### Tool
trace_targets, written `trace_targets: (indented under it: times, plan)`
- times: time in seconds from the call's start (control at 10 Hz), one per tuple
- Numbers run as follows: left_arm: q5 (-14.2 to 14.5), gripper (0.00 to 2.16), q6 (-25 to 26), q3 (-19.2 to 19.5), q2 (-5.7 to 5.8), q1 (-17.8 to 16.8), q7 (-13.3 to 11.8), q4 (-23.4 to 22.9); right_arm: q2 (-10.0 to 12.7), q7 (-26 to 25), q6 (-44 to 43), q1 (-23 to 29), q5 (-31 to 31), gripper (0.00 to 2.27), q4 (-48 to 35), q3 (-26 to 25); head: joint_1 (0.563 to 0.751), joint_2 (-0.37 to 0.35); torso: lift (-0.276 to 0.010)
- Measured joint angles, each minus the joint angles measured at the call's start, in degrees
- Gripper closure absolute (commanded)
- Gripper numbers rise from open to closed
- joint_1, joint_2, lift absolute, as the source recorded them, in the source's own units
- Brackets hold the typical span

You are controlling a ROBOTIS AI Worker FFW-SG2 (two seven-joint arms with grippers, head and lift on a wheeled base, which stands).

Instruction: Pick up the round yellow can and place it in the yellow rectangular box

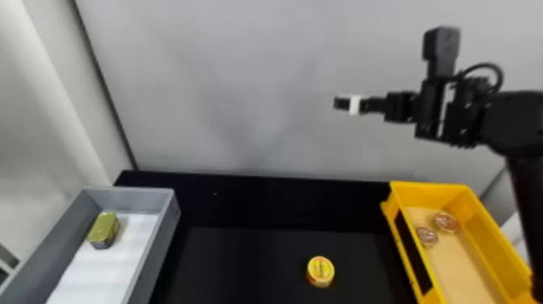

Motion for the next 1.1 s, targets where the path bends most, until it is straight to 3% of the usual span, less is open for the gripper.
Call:
trace_targets:
  times: [0.2, 0.4, 0.8, 1.1]
  plan:
    - [0.0, 0.08, -0.2, -0.19, -0.25, -0.03, 0.0, 0.08, 0.29, 8.43, -1.68, 2.74, 5.12, 0.13, 4.51, 2.83, 0.655, -0.043, -0.009]
    - [0.01, 0.08, -0.49, -0.31, -0.56, -0.02, 0.01, 0.12, 1.3, 18.45, -3.05, 5.5, 14.12, 0.13, 7.24, 4.8, 0.655, -0.043, -0.009]
    - [0.06, 0.08, -1.2, -0.32, -1.01, 0.28, 0.08, 0.32, 6.3, 43.12, -4.27, 8.12, 40.97, 0.11, 14.26, 7.15, 0.655, -0.043, -0.009]
    - [0.26, 0.08, -1.87, -0.4, -1.03, 0.43, 0.09, 0.74, 8.24, 50.4, -5.57, 9.48, 52.38, 0.11, 18.96, 10.45, 0.655, -0.043, -0.009]
